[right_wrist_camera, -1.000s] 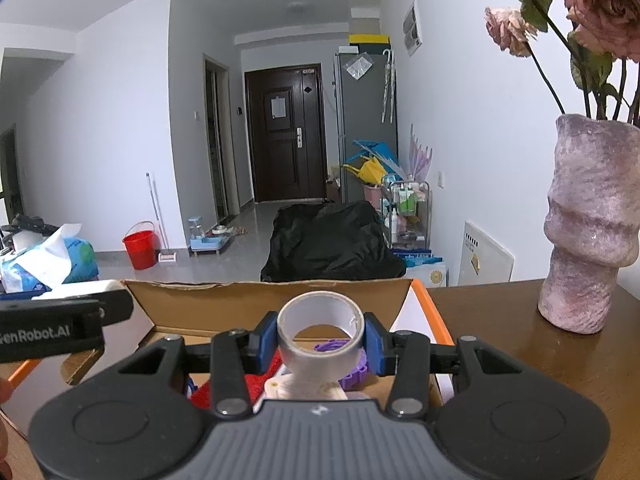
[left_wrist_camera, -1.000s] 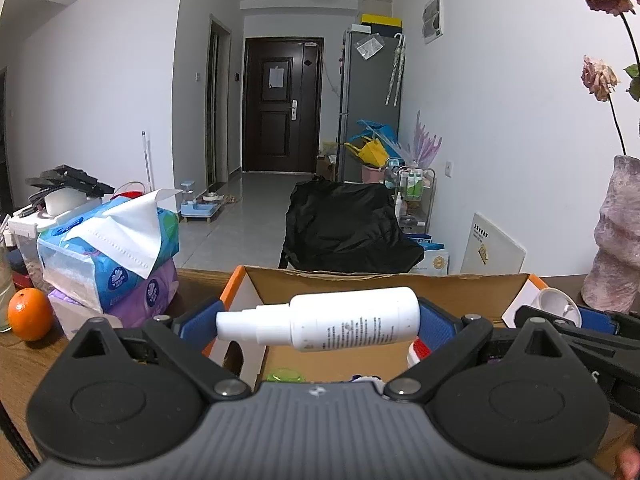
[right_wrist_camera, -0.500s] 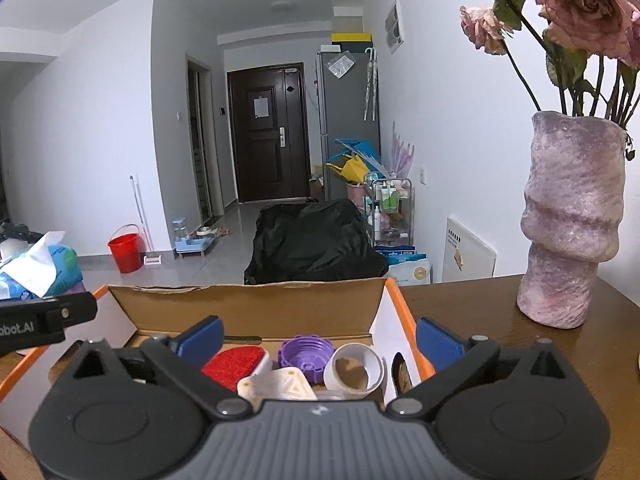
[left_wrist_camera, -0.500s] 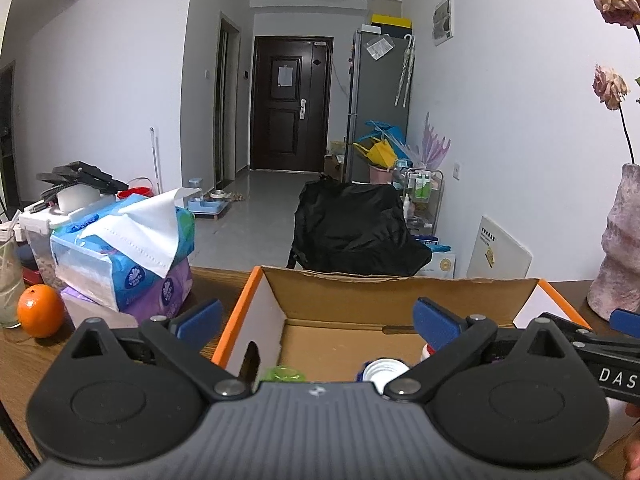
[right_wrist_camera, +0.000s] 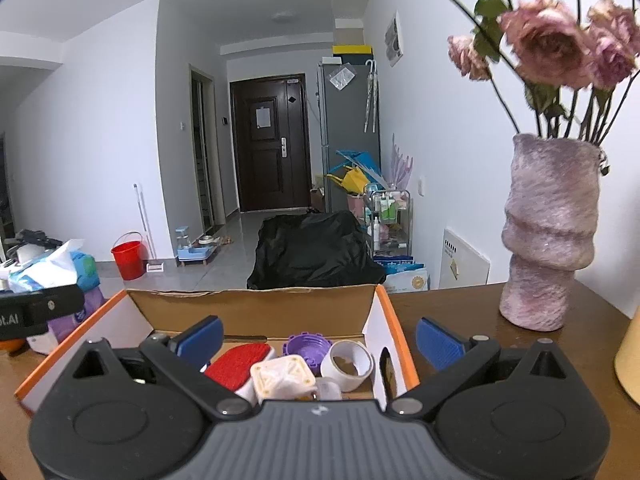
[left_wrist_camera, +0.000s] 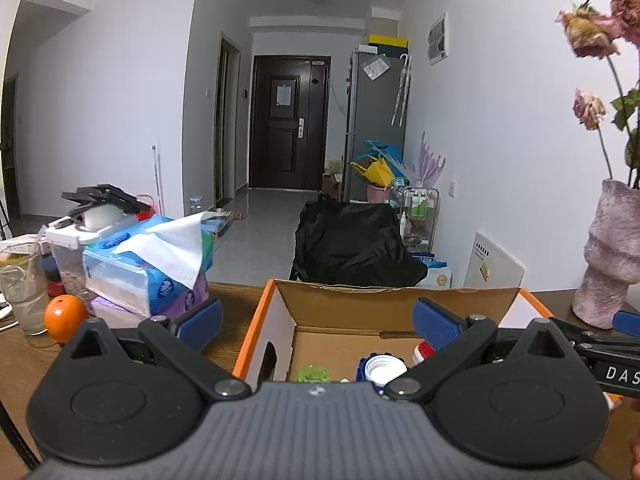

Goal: Organize rigid objects

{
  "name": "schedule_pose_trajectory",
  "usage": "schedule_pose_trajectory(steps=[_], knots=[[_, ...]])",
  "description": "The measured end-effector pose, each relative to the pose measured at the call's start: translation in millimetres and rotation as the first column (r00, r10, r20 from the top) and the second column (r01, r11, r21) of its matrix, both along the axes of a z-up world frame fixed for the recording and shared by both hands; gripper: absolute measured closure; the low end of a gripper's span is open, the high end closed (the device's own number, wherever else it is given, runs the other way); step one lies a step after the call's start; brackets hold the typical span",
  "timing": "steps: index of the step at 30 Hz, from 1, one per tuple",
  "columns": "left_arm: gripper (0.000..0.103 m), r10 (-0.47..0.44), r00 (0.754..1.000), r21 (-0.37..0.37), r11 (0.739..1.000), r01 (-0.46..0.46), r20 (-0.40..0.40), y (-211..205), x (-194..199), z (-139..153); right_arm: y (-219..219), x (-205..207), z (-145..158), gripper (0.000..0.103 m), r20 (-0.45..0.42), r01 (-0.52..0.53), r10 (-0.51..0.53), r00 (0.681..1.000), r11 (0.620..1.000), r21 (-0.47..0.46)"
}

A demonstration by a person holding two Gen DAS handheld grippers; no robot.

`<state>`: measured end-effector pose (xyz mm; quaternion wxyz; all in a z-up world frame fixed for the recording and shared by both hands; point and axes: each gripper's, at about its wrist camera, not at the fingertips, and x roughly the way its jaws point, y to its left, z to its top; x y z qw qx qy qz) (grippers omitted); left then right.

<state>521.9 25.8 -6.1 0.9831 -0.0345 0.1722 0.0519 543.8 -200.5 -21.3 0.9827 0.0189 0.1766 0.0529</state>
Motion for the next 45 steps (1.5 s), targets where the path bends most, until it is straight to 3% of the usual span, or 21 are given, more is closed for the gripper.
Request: schedule_pose_trajectory(steps=[13,29,45], knots=[[0.0,-0.029,0.999,-0.033,0.999,0.03,0.036,6.2,-80.1,22.0,-7.4,-87.9,22.9,0.0,0.064,-0.005,0.006,0.998,1.0,-0.013],[0.0,-0.06,0.998,-0.003,0.998,0.06,0.03,-5.3,-200.4,47.3,-18.2,-217.5,47.0,0.0,0.087,0.001,0.0,0.996,1.0,-0.01],[0.0,-0.074,0.997,0.034,0.997,0.074,0.005,-23.9,-333.5,38.9,-28.5,-351.3,44.0,0.0,0.069,-0.022,0.024,0.997,0.999,-0.035]])
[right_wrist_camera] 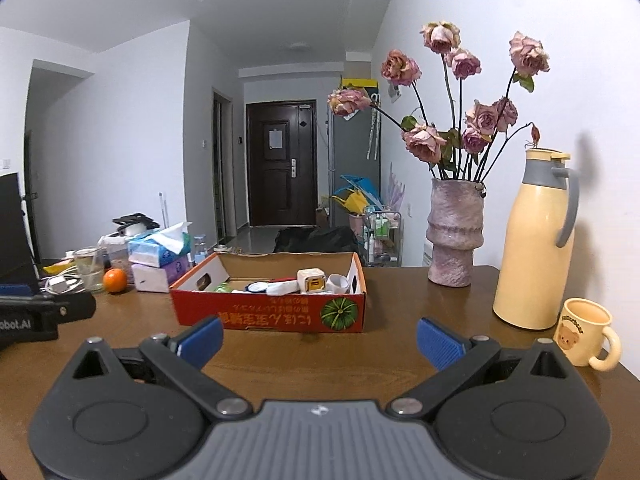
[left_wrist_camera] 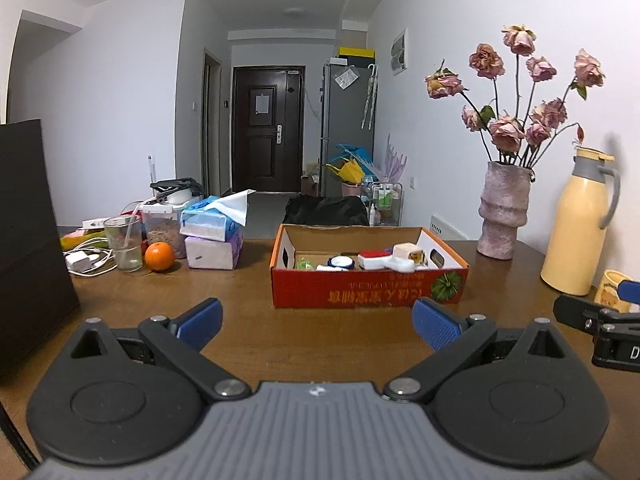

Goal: Organize rigid objects

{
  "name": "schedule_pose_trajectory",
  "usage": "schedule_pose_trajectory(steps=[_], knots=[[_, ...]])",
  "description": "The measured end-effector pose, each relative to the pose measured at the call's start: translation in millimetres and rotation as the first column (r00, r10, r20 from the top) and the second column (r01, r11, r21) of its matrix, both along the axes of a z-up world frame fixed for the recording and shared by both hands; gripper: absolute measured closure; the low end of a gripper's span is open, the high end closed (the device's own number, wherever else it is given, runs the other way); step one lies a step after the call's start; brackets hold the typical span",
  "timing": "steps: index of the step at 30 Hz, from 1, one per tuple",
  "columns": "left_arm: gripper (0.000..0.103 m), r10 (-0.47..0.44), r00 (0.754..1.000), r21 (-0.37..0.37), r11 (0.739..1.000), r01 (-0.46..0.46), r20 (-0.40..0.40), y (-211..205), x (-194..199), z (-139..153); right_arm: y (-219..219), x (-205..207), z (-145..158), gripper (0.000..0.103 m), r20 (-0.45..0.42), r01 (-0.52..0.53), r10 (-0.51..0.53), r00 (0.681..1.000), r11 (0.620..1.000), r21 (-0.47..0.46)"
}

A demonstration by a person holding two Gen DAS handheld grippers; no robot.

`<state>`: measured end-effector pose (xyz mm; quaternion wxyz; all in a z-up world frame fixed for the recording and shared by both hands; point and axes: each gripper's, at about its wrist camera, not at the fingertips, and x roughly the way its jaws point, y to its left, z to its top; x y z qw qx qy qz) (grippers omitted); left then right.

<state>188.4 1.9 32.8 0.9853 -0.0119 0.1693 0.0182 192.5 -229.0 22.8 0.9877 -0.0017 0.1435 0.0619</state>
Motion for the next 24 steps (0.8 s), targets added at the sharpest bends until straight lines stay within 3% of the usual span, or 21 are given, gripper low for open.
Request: schedule_pose_trajectory(steps=[10,24], knots=[[0.0,-0.001,1.0,0.018,1.0,0.001,-0.019,-2.9,-51.8,-9.6,1.7,-51.6,-4.3,0.0,-0.01,-0.025,0.025,1.0,1.0,0.002],[0.0,-0.001,1.0,0.015,1.0,0.002,-0.023,-1.7,-67.0,-12.2,1.5,-67.8,-3.4,0.0,-0.007,-0.021,0.021,1.0,1.0,0.005]])
